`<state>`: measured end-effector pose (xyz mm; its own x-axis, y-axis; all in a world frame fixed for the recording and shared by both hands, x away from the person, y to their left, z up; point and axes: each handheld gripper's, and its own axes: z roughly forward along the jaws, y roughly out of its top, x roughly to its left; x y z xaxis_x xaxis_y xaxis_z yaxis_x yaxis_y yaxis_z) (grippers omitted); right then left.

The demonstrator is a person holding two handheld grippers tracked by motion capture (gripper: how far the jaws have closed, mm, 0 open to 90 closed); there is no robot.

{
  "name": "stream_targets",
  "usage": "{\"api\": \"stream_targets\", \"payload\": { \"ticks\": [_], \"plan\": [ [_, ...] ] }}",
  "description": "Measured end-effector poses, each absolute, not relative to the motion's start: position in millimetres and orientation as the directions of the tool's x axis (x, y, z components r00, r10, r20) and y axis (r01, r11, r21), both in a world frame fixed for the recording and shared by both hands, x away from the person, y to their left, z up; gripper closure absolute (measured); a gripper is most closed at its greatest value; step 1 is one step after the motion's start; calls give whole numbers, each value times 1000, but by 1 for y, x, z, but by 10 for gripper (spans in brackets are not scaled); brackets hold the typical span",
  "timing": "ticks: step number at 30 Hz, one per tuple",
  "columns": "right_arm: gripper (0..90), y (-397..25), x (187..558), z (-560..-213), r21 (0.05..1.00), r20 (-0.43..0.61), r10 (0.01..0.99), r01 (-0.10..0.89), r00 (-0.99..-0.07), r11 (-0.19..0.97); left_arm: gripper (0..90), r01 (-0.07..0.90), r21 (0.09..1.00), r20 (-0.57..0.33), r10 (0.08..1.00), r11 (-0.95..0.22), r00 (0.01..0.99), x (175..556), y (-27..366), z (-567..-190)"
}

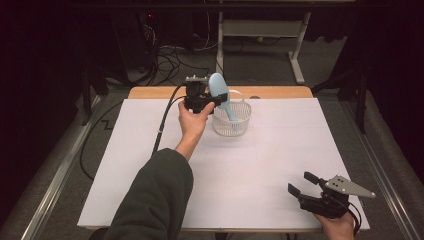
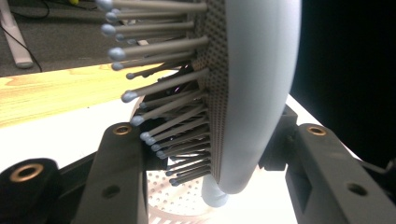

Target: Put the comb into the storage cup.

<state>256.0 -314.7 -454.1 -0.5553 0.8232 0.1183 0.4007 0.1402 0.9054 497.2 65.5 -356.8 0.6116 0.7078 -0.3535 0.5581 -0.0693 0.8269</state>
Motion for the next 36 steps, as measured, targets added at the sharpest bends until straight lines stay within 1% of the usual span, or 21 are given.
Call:
{"api": "stream_targets", "payload": {
  "ticks": [21, 26, 29, 36],
  "plan": [
    [238, -315, 257, -455, 902, 123, 821, 409, -558, 142, 537, 556, 827, -343, 713, -79, 612, 499, 58, -367],
    [237, -314, 257, -455, 901, 129, 822, 412, -555, 137, 535, 570, 820, -374, 711, -45, 595, 500, 63, -375],
    [237, -314, 257, -455, 901, 127, 821, 411, -557, 140, 533, 577, 814, -362, 721, -64, 591, 501, 65, -379],
    [237, -314, 258, -455, 899, 125, 822, 414, -556, 143, 530, 580, 813, -379, 714, -47, 589, 499, 69, -383]
  ]
}}
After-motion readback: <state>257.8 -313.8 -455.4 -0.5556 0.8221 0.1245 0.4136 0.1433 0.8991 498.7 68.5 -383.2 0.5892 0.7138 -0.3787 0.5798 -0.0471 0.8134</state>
